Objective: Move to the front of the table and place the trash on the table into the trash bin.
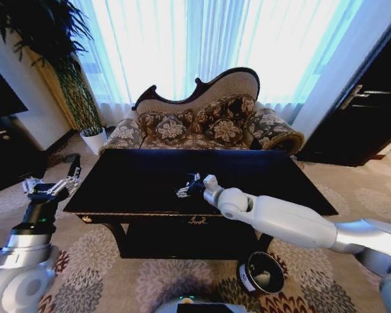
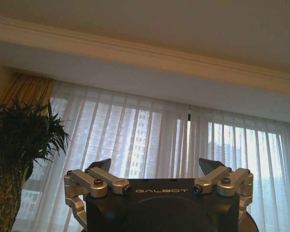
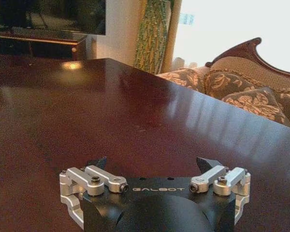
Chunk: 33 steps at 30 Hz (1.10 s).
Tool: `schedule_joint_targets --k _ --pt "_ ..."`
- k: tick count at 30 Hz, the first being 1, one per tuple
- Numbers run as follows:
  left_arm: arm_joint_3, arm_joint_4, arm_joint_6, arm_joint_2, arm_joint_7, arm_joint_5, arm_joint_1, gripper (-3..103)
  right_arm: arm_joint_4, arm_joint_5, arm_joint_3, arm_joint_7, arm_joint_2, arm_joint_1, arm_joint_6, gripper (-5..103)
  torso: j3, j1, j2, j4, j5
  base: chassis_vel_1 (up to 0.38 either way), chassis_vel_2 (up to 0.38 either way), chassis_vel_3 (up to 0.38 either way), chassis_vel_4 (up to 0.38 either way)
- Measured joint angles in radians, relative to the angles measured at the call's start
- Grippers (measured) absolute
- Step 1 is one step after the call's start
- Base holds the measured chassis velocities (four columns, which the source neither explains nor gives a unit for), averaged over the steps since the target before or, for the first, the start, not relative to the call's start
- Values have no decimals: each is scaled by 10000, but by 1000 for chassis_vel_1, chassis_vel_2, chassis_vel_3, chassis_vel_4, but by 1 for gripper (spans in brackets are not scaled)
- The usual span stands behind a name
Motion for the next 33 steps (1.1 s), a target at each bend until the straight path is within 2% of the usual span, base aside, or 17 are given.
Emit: schedule_joint_targets --k 7,10,21,22,24,28,29,31,32,33 --pt "-5 -108 33 19 3 37 66 100 6 328 539 -148 -233 -398 4 100 0 0 0 -1 1 0 0 0 0" --pt "30 -184 78 -2 0 36 78 100 143 957 810 -137 -355 -645 5 100 -1 0 0 0 1 0 0 0 0" --pt "46 -201 70 -52 0 104 145 100 279 1302 1089 -353 -520 -1078 130 101 -1 0 0 -1 1 0 0 0 0" --pt "43 -217 64 -68 1 113 166 100 267 1352 1091 -390 -530 -1067 149 97 -1 0 0 0 1 0 0 0 0" --pt "36 -227 59 -73 1 114 177 100 265 1358 1093 -426 -545 -1063 157 97 -1 0 0 1 0 0 0 0 0" --pt "-17 -291 33 -81 1 74 233 100 241 1363 1096 -505 -597 -1068 183 77 -1 0 0 0 1 0 0 0 0" --pt "-17 -291 33 -81 1 74 233 100 241 1363 1096 -505 -597 -1068 183 77 -1 0 0 0 1 0 0 0 0" --pt "-28 -325 32 -76 1 62 248 100 180 1316 1114 -567 -635 -1111 203 65 -2 0 1 -1 1 0 0 0 0" --pt "-26 -334 32 -76 1 62 251 100 170 1304 1134 -581 -643 -1131 206 65 -2 0 0 -1 1 0 0 0 0" --pt "-20 -346 32 -76 1 62 257 100 158 1288 1175 -604 -655 -1169 208 60 -2 0 0 0 0 0 0 0 0"
